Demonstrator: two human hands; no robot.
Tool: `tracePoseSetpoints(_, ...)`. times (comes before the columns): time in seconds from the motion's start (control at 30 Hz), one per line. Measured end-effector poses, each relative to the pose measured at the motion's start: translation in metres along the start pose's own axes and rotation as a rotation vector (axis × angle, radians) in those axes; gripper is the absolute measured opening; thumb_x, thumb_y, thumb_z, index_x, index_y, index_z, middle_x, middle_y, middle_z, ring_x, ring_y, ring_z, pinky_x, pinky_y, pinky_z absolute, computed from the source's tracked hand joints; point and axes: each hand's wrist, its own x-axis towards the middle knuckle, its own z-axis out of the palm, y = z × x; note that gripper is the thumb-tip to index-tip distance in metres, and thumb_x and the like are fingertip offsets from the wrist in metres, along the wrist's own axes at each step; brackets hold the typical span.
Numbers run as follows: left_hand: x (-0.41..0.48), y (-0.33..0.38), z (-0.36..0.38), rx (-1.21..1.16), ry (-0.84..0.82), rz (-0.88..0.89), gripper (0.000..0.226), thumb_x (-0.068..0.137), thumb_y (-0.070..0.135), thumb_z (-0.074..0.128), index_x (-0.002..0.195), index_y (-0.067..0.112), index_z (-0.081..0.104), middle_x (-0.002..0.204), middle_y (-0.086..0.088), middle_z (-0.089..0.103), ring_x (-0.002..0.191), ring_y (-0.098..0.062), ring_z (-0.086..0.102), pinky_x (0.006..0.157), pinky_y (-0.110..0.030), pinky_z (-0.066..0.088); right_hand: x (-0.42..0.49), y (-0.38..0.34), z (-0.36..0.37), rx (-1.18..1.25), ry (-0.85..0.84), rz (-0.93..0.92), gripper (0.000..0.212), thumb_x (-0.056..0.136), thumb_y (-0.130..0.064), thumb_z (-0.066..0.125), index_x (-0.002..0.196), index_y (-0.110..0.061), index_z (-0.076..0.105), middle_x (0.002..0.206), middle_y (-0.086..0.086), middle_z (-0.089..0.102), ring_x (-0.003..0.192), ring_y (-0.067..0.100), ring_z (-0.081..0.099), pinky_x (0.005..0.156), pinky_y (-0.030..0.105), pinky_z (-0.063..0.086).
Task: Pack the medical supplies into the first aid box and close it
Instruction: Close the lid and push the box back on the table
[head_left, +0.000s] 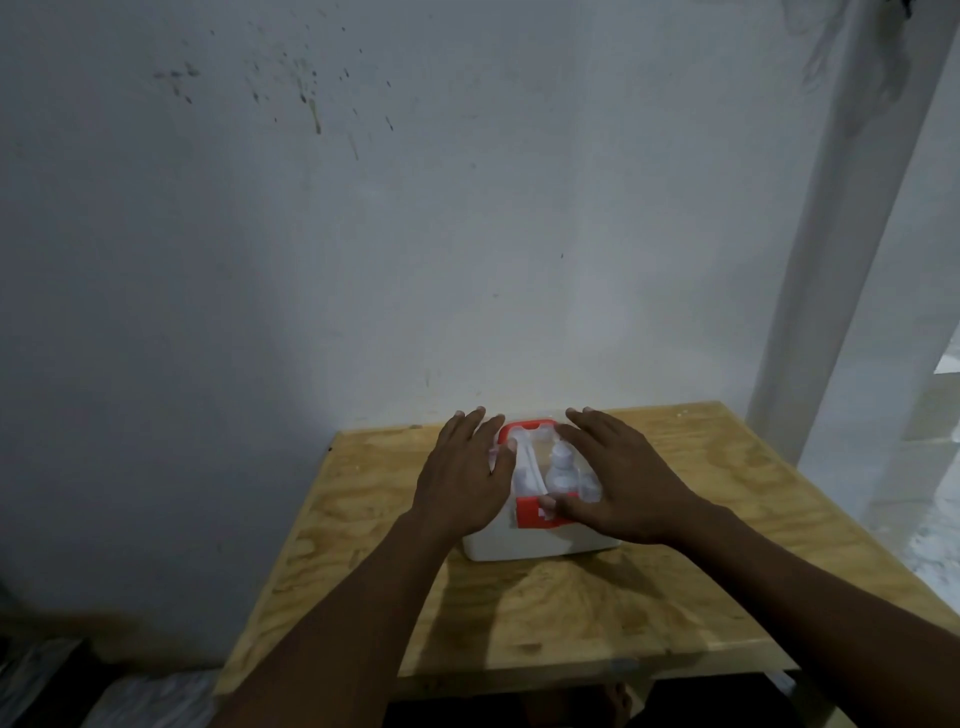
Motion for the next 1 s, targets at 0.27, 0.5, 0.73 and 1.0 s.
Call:
tracePoseSetpoints(0.27, -0.0008, 0.0007, -0.0014, -0.007, -0.010, -0.009, 0.055, 0.106, 0.048, 0.032, 0.156, 0.025, 0.035, 0.167, 0.002, 0.026, 0.156, -0.019, 0.014, 0.124, -0.041, 0.017, -0.0001, -0.0019, -0.0022, -0.066, -0.025, -0.019, 0.110, 0.068, -0.092, 0.041, 0.152, -0.023, 0.024, 0.163, 0.001, 0.022, 0.150, 0.022, 0.017, 0.119, 0.040, 0.016)
tracePoseSetpoints(0.5, -0.0014, 0.0033, -0.0030, -0.012, -0.004, -0.009, 0.055, 0.105, 0.047, 0.033, 0.156, 0.025, 0.035, 0.167, 0.002, 0.026, 0.156, -0.020, 0.015, 0.124, -0.042, 0.017, -0.0010, -0.0025, -0.0022, -0.079, -0.022, -0.014, 0.112, 0.067, -0.092, 0.041, 0.153, -0.023, 0.024, 0.163, 0.002, 0.022, 0.150, 0.023, 0.018, 0.120, 0.041, 0.017)
tracePoseSetpoints(0.73, 0.0008, 0.0004, 0.0007, -0.029, 0.017, -0.001, 0.055, 0.105, 0.047, 0.034, 0.156, 0.025, 0.036, 0.167, 0.002, 0.027, 0.156, -0.020, 0.015, 0.124, -0.042, 0.018, 0.0005, -0.0024, -0.0010, -0.088, -0.031, -0.012, 0.111, 0.066, -0.090, 0.041, 0.153, -0.023, 0.023, 0.163, 0.001, 0.020, 0.150, 0.023, 0.016, 0.121, 0.042, 0.016)
tracePoseSetpoints(1.0, 0.0056, 0.0033, 0.0016, -0.429, 0.140, -0.130, 0.057, 0.103, 0.047, 0.045, 0.154, 0.026, 0.034, 0.165, 0.001, 0.030, 0.151, -0.021, 0.029, 0.120, -0.042, 0.030, 0.0015, -0.0064, -0.0032, 0.252, 0.056, 0.096, 0.103, 0.067, -0.087, 0.049, 0.149, -0.028, 0.032, 0.159, -0.004, 0.030, 0.147, 0.016, 0.024, 0.120, 0.047, 0.023)
